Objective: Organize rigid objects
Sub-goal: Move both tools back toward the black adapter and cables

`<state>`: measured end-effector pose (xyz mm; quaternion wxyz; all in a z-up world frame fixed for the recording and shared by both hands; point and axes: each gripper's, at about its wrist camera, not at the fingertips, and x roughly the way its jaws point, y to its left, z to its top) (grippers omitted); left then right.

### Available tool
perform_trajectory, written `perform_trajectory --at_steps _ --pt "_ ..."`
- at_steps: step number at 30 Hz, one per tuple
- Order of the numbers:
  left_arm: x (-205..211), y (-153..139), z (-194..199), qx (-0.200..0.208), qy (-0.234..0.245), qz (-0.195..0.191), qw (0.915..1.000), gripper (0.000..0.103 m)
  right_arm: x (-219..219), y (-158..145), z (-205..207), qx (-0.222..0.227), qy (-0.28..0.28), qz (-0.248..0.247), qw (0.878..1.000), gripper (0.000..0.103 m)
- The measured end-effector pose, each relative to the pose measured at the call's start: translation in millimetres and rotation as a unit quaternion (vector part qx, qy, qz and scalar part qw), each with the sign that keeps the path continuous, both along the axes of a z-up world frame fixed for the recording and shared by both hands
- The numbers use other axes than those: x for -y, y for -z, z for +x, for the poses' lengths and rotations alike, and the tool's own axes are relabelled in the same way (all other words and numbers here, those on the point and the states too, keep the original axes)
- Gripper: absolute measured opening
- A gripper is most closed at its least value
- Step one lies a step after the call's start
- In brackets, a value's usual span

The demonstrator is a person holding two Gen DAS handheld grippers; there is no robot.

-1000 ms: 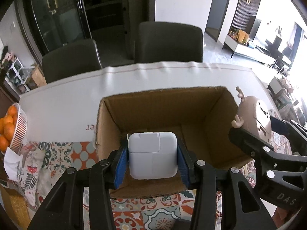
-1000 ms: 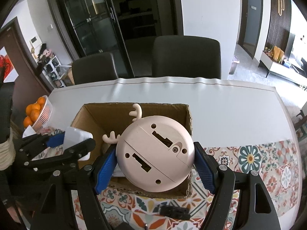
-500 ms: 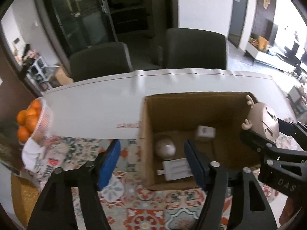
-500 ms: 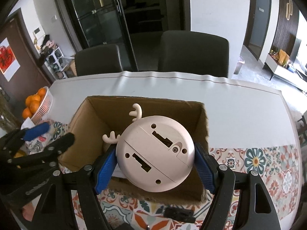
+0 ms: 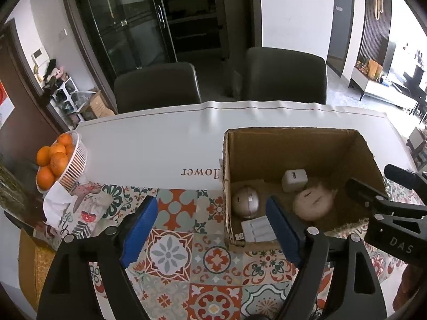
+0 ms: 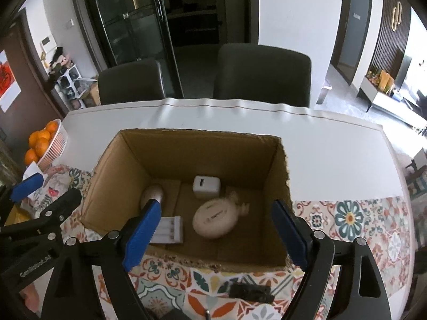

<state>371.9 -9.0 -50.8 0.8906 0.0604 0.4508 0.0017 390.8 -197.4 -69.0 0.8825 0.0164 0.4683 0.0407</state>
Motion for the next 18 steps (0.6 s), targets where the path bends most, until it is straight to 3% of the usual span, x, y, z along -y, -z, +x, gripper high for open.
perform_trajectory --at_steps 18 --pt "3 -15 -72 0.023 0.018 -0.014 0.9995 0.088 4 -13 -77 0.014 0.006 0.025 1.000 0.085"
